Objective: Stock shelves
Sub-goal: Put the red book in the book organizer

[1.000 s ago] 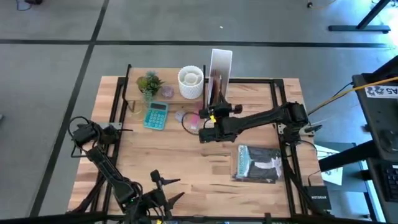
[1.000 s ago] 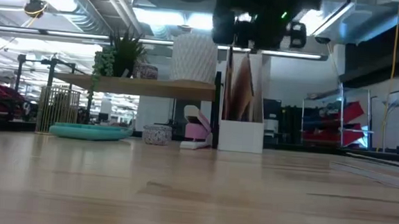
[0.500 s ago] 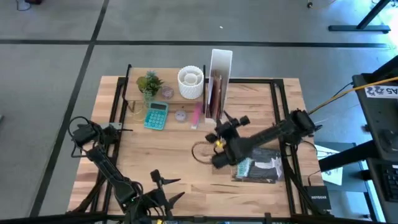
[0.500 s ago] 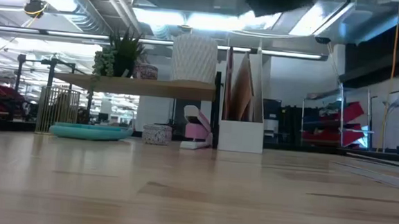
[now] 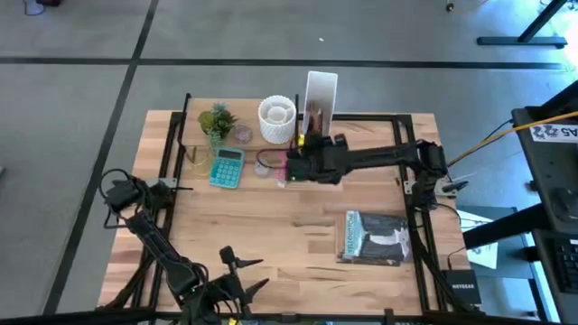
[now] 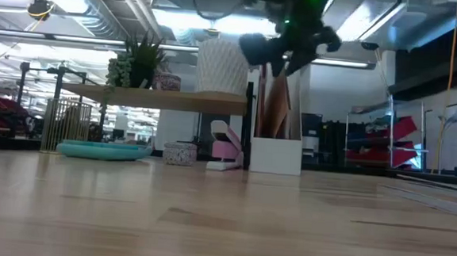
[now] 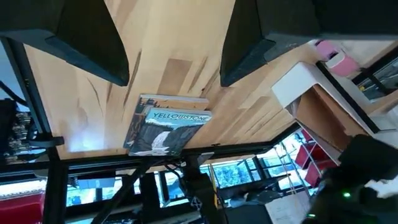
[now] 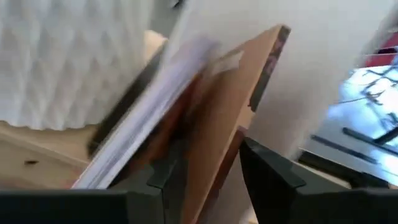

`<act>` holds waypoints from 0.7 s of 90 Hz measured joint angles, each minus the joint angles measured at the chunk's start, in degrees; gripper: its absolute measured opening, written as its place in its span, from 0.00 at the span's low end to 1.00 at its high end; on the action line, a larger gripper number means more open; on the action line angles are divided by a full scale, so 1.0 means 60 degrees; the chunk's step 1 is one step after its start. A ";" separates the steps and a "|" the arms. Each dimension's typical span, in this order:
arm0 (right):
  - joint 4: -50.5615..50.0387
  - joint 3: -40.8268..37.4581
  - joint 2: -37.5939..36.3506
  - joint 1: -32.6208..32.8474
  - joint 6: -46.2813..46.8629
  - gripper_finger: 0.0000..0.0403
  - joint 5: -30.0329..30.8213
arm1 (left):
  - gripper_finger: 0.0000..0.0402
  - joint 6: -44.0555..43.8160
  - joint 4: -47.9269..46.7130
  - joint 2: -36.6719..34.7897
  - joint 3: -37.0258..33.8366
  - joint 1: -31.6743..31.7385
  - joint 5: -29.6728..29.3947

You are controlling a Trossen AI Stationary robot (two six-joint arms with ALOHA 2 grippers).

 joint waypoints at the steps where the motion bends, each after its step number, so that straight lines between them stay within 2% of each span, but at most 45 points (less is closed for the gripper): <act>1: 0.0072 0.0000 0.0000 -0.0033 -0.0090 0.33 -0.0061 | 0.59 -0.0005 0.0001 0.0000 0.0000 -0.0001 0.0000; 10: 0.0189 0.0014 -0.0010 -0.0215 -0.0255 0.33 -0.0432 | 0.59 -0.0053 0.0016 0.0000 0.0000 -0.0012 0.0004; 44: -0.0302 0.0013 -0.0020 -0.0190 -0.0227 0.33 -0.0400 | 0.59 -0.0174 0.0025 0.0000 0.0000 -0.0023 0.0161; 63: -0.0555 -0.0028 -0.0434 0.0419 -0.0295 0.33 -0.0777 | 0.59 -0.0181 0.0021 0.0000 0.0000 -0.0023 0.0161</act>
